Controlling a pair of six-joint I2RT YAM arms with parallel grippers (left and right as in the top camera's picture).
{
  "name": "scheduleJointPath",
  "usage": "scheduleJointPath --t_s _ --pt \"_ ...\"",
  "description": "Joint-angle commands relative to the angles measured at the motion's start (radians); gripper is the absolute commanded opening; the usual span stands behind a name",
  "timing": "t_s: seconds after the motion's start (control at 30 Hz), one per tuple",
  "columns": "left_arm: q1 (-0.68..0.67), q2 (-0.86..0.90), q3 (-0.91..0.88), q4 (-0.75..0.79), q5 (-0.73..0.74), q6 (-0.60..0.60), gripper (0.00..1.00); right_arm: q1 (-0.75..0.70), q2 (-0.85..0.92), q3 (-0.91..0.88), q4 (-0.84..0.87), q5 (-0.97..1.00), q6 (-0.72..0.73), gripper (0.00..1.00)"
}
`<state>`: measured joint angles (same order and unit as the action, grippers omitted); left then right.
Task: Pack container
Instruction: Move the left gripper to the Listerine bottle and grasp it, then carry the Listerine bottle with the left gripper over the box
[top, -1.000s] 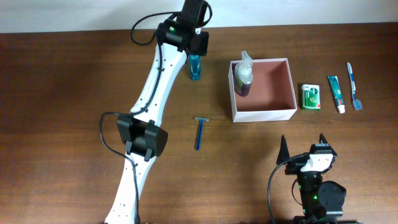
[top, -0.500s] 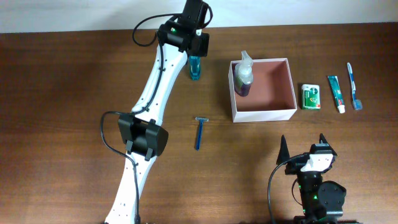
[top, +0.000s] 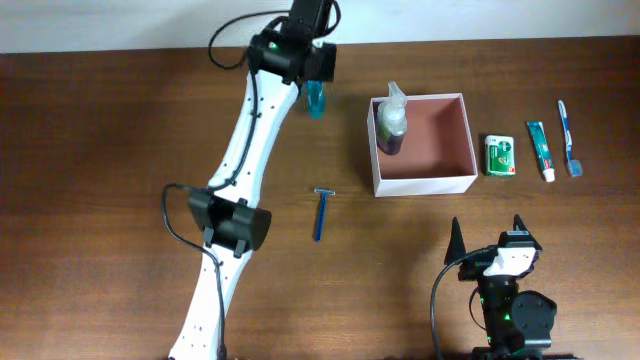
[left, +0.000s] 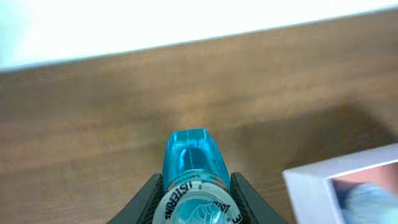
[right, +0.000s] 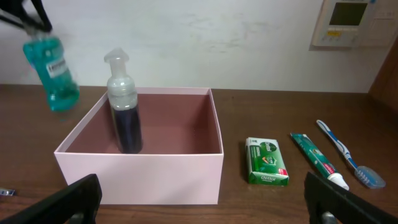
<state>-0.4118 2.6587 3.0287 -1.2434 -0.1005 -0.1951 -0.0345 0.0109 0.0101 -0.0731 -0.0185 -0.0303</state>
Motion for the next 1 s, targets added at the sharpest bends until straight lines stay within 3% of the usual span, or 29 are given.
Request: scheduleJointPath --t_s 0.0,0.3,0.67,0.97 --pt "0.001 -0.125 0.111 0.008 0.011 0.006 0.13 0.007 -0.006 -0.005 -0.006 0.012 0.002 0.99" --pt "-0.119 -0.305 0.111 0.008 0.011 0.006 0.11 0.007 -0.006 -0.005 -0.006 0.012 0.002 0.99" --pt "-0.364 -0.319 0.097 0.009 0.007 0.006 0.11 0.007 -0.006 -0.005 -0.006 0.012 0.002 0.99" --pt "-0.407 -0.318 -0.106 0.141 0.008 0.005 0.11 0.007 -0.006 -0.005 -0.006 0.012 0.002 0.99"
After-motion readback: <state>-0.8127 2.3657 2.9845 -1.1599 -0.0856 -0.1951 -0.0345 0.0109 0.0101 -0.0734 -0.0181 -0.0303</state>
